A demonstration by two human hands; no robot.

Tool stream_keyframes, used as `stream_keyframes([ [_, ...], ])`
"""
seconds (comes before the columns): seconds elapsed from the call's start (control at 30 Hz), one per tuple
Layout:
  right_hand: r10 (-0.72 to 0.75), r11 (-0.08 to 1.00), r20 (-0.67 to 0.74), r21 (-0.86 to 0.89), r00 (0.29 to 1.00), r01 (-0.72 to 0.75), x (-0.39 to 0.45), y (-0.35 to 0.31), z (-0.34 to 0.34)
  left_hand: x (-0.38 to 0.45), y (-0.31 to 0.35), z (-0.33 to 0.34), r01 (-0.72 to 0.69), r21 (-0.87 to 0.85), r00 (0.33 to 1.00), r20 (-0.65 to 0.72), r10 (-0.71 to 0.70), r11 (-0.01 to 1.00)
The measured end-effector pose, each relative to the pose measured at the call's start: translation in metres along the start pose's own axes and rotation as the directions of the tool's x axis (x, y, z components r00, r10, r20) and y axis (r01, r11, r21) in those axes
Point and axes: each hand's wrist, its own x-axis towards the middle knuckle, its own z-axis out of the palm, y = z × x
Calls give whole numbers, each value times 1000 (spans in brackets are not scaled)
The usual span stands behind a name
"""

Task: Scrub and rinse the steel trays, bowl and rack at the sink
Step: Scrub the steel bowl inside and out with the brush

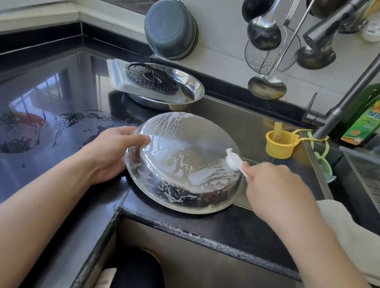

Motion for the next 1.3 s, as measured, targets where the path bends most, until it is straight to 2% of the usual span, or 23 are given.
stream_keyframes([
  [0.07, -47, 998, -17, -45, 999, 46, -5, -8, 1, 1, 0, -1, -3, -6, 1000, -2, 3, 1000],
  [0.13, -252, 967, 16, 48, 968, 251, -18, -26, 3, 3, 0, -2, 4, 7, 1000, 13, -4, 1000],
  [0.2, -330, 936, 34, 143, 943, 322, -20, -29, 3, 4, -1, -3, 11, 30, 1000, 28, -12, 999],
  [0.33, -111, 994, -1, -10, 994, 111, 10, -11, -3, 2, -1, -2, 11, 19, 1000, 26, -11, 1000],
  [0.37, -95, 995, -6, -45, 995, 95, 9, -13, -3, 2, -1, -1, 10, 10, 1000, 23, -10, 1000],
  [0.43, -207, 978, 9, -27, 978, 207, 0, -26, 1, 1, 0, -2, 15, 6, 999, 32, -15, 1000],
  [0.5, -356, 932, 34, 77, 934, 353, -14, -38, 2, 2, 0, -2, 19, 20, 999, 44, -20, 1000],
  [0.53, -369, 926, 41, 110, 929, 362, -13, -38, 2, 2, 0, -3, 15, 19, 999, 52, -16, 1000],
  [0.7, -106, 992, 13, -70, 994, 107, 21, -14, -4, 0, -1, -2, 19, -20, 999, 44, -18, 1000],
  [0.77, -183, 980, 30, -75, 983, 185, 14, -23, 1, 1, -1, -3, 23, -27, 999, 47, -21, 999],
  [0.83, -307, 952, 54, 37, 950, 305, 1, -33, 2, 3, -1, -4, 25, -39, 998, 56, -23, 999],
  [0.87, -315, 948, 45, 72, 948, 311, 3, -32, 2, 3, -1, -5, 23, -43, 998, 61, -20, 999],
  [1.0, -100, 995, 0, -6, 995, 100, 33, -13, -2, 3, -1, -3, 22, -48, 998, 58, -19, 999],
  [1.03, -95, 995, -8, -23, 995, 95, 33, -15, -1, 2, -1, -3, 22, -47, 998, 55, -19, 999],
  [1.1, -238, 971, 26, 10, 971, 238, 23, -26, 3, 3, -1, -4, 23, -41, 998, 63, -20, 999],
  [1.13, -324, 943, 55, 98, 944, 318, 15, -34, 3, 4, -2, -5, 21, -40, 997, 71, -19, 999],
  [1.2, -383, 910, 86, 203, 920, 360, 13, -38, 3, 6, -3, -7, 17, -29, 996, 82, -15, 999],
  [1.23, -362, 923, 73, 171, 929, 346, 20, -35, 3, 6, -3, -8, 20, -20, 996, 83, -18, 1000],
  [1.3, -229, 972, 39, 68, 973, 226, 36, -27, 2, 6, -3, -7, 28, -15, 997, 72, -27, 999],
])
